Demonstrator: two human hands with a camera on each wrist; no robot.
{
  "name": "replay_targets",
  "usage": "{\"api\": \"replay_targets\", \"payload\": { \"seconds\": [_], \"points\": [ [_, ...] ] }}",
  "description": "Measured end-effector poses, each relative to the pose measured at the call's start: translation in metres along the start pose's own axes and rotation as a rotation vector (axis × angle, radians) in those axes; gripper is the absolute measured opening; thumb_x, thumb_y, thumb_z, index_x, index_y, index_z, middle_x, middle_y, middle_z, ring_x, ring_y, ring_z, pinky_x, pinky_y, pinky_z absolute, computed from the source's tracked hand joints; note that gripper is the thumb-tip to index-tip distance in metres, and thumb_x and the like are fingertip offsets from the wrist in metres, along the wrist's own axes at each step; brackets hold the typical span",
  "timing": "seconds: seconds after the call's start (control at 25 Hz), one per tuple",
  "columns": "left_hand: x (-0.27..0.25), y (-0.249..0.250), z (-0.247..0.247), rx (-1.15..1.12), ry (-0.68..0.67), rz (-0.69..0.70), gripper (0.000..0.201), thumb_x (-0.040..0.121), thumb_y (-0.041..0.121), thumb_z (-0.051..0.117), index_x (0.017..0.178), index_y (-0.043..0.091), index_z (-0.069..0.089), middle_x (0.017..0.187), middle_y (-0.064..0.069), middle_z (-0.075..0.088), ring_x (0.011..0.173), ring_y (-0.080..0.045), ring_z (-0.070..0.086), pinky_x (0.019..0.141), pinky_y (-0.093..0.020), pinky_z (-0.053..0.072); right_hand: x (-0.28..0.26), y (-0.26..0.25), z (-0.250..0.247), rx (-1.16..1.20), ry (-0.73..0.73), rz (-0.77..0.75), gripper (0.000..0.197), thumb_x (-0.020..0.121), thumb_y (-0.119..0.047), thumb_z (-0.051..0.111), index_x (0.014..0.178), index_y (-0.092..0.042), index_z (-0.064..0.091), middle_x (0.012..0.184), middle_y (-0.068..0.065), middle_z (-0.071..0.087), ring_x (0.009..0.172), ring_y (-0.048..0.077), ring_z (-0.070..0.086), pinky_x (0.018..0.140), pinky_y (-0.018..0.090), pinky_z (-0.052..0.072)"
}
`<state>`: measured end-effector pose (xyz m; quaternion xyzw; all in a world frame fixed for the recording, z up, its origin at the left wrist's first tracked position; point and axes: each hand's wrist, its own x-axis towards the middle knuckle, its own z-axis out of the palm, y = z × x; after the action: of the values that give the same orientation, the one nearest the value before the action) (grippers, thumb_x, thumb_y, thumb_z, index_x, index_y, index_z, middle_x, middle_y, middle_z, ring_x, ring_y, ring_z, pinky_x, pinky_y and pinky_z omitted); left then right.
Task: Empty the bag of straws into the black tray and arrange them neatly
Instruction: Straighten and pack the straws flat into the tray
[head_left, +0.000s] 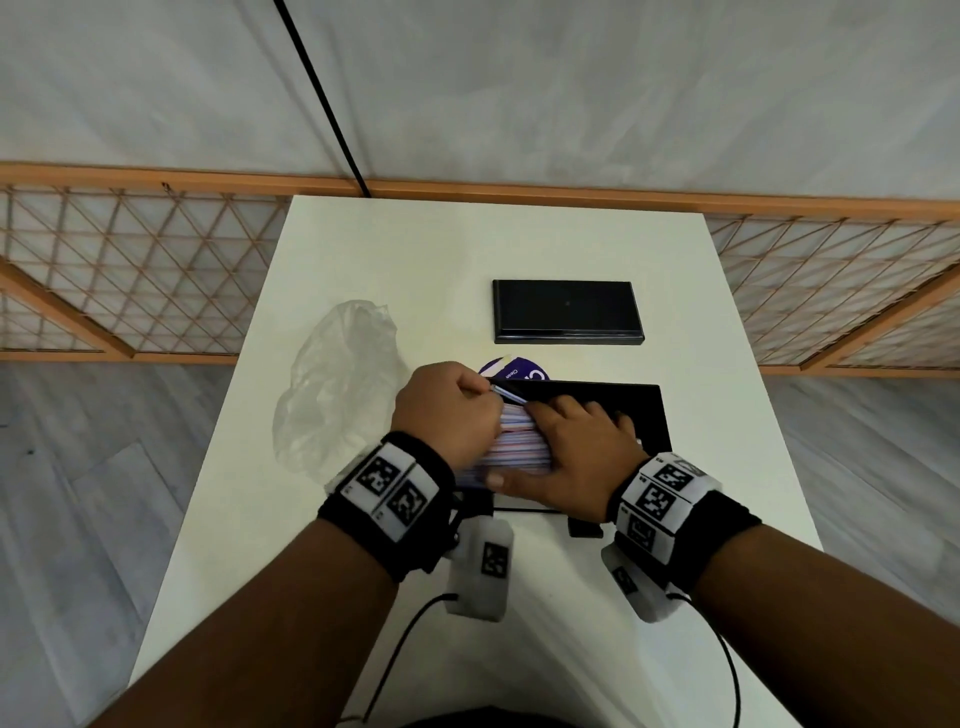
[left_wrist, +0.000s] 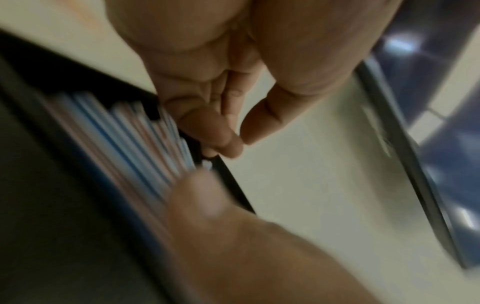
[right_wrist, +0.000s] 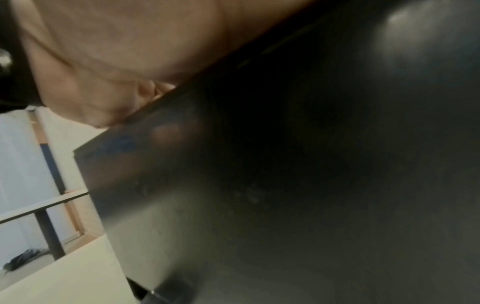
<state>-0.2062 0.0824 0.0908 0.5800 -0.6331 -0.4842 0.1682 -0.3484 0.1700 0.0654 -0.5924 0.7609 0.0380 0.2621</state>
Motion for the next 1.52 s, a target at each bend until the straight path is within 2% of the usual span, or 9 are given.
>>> {"api": "replay_targets", "payload": {
  "seconds": [0.08, 0.2, 0.36, 0.48, 0.64, 0.84, 1.2, 1.32, 1.52],
  "points": [
    [0.006, 0.0, 0.004, -0.027, -0.008, -0.04, 0.005, 0.074, 0.023, 0.067, 0.069, 0.022, 0.067, 0.065, 0.001, 0.075, 0.067, -0.024, 0.077, 0.075, -0.044, 0.064, 0.001, 0.0, -0.003, 0.017, -0.035, 0.001, 0.109, 0.051, -0.101, 0.033, 0.142, -0.04, 0.031, 0.135, -0.007, 0.044, 0.125, 0.026, 0.041, 0.107, 0.058, 0.027],
    [0.016, -0.003, 0.017, 0.022, 0.014, -0.005, 0.013, 0.064, 0.036, 0.068, 0.075, 0.03, 0.066, 0.078, 0.004, 0.077, 0.075, -0.025, 0.077, 0.075, -0.044, 0.064, 0.0, 0.001, -0.003, -0.003, -0.046, -0.008, 0.109, 0.051, -0.097, 0.042, 0.143, -0.039, 0.03, 0.134, -0.006, 0.044, 0.124, 0.026, 0.042, 0.106, 0.058, 0.028],
    [0.025, -0.004, 0.03, 0.013, 0.052, -0.024, 0.016, 0.065, 0.037, 0.071, 0.075, 0.029, 0.062, 0.081, 0.003, 0.076, 0.077, -0.025, 0.076, 0.073, -0.043, 0.064, 0.001, 0.003, -0.005, 0.002, -0.051, -0.032, 0.103, 0.06, -0.093, 0.042, 0.147, -0.039, 0.025, 0.136, -0.004, 0.043, 0.125, 0.028, 0.04, 0.107, 0.06, 0.027],
    [0.023, 0.004, 0.03, 0.035, 0.078, -0.028, 0.016, 0.077, 0.03, 0.078, 0.077, 0.025, 0.062, 0.075, 0.003, 0.076, 0.069, -0.021, 0.076, 0.075, -0.039, 0.063, 0.001, 0.005, -0.006, 0.013, -0.07, -0.036, 0.1, 0.064, -0.094, 0.033, 0.147, -0.039, 0.026, 0.135, -0.004, 0.043, 0.126, 0.028, 0.039, 0.107, 0.06, 0.026],
    [0.023, 0.007, 0.03, 0.129, 0.099, 0.035, 0.019, 0.078, 0.026, 0.081, 0.068, 0.024, 0.064, 0.075, 0.004, 0.074, 0.074, -0.021, 0.074, 0.081, -0.034, 0.061, 0.0, 0.008, -0.004, 0.056, -0.02, -0.045, 0.079, 0.079, -0.083, 0.033, 0.145, -0.04, 0.032, 0.134, -0.005, 0.046, 0.125, 0.027, 0.041, 0.106, 0.055, 0.027],
    [0.022, 0.015, 0.031, 0.157, 0.113, 0.045, 0.019, 0.079, 0.029, 0.081, 0.067, 0.023, 0.068, 0.069, 0.01, 0.068, 0.075, -0.015, 0.07, 0.069, -0.023, 0.052, -0.001, 0.011, -0.006, 0.127, 0.007, -0.03, 0.059, 0.091, -0.068, 0.037, 0.139, -0.034, 0.041, 0.137, -0.005, 0.049, 0.127, 0.025, 0.043, 0.105, 0.05, 0.027],
    [0.018, 0.025, 0.037, 0.235, 0.071, 0.097, 0.016, 0.079, 0.021, 0.071, 0.068, 0.03, 0.064, 0.084, 0.006, 0.074, 0.085, -0.018, 0.071, 0.073, -0.021, 0.051, -0.001, 0.017, -0.003, 0.213, 0.06, -0.048, 0.047, 0.09, -0.058, 0.042, 0.128, -0.03, 0.049, 0.126, -0.004, 0.056, 0.118, 0.024, 0.052, 0.102, 0.05, 0.038],
    [0.008, 0.036, 0.021, 0.201, 0.111, 0.135, 0.013, 0.076, 0.021, 0.072, 0.065, 0.026, 0.068, 0.069, 0.012, 0.068, 0.077, -0.013, 0.069, 0.066, -0.016, 0.045, -0.001, 0.021, -0.001, 0.315, 0.118, -0.03, 0.047, 0.084, -0.058, 0.048, 0.121, -0.03, 0.049, 0.118, -0.006, 0.058, 0.11, 0.02, 0.057, 0.099, 0.049, 0.043],
    [0.001, 0.032, -0.032, -0.031, 0.146, 0.148, 0.006, 0.063, 0.02, 0.079, 0.059, 0.021, 0.074, 0.048, 0.014, 0.064, 0.049, -0.003, 0.058, 0.059, -0.022, 0.046, -0.007, 0.023, -0.005, 0.254, 0.206, -0.038, 0.066, 0.082, -0.069, 0.037, 0.14, -0.038, 0.036, 0.134, -0.007, 0.051, 0.123, 0.021, 0.048, 0.105, 0.048, 0.037]
  ]
}}
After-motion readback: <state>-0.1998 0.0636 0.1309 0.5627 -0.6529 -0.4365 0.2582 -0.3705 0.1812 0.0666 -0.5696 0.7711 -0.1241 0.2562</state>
